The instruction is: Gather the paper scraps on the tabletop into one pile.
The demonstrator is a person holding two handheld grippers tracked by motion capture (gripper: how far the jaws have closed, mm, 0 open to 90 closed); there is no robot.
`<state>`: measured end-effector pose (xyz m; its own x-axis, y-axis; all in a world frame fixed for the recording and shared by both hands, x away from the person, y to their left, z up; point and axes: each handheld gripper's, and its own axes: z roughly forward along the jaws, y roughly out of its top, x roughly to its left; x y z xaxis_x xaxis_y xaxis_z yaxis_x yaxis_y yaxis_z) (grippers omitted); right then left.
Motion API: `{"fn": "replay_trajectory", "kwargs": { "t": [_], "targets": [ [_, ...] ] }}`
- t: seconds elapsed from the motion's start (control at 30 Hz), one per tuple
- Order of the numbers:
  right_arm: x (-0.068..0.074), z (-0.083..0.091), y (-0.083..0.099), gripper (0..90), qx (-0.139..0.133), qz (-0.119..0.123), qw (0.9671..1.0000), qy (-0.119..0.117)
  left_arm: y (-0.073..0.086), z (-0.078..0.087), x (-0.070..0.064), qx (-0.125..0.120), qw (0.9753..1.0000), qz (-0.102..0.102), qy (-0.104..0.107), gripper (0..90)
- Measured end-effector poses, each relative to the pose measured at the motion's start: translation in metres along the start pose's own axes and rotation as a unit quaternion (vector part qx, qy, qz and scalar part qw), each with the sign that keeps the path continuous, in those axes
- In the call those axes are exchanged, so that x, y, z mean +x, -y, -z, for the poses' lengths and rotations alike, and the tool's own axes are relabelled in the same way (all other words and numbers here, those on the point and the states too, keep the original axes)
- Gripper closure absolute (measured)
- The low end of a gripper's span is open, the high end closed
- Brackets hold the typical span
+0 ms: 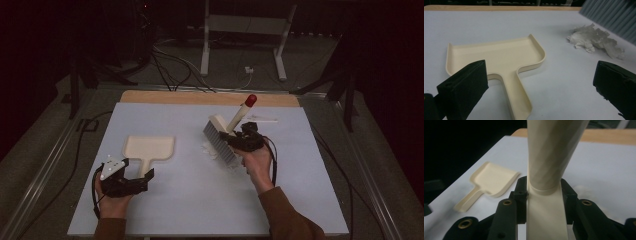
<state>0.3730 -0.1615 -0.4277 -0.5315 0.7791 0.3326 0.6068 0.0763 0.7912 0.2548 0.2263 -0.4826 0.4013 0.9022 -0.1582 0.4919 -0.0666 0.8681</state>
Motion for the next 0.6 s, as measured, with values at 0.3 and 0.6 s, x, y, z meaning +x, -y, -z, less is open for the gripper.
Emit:
{"fn": "replay_trajectory", "kwargs": {
  "t": [0.3,0.6],
  "targets": [
    [-0.038,0.013,-0.013,66.9,-0.01,0.009,0.9953,0.096,0.0,0.0,0.0,0.0,1.0,0.0,-0.001,0.4],
    [-0.064,0.003,-0.004,66.9,0.027,0.051,0.979,0.195,0.0,-0.001,0.0,0.0,1.0,0.0,-0.003,0.4]
  ]
}}
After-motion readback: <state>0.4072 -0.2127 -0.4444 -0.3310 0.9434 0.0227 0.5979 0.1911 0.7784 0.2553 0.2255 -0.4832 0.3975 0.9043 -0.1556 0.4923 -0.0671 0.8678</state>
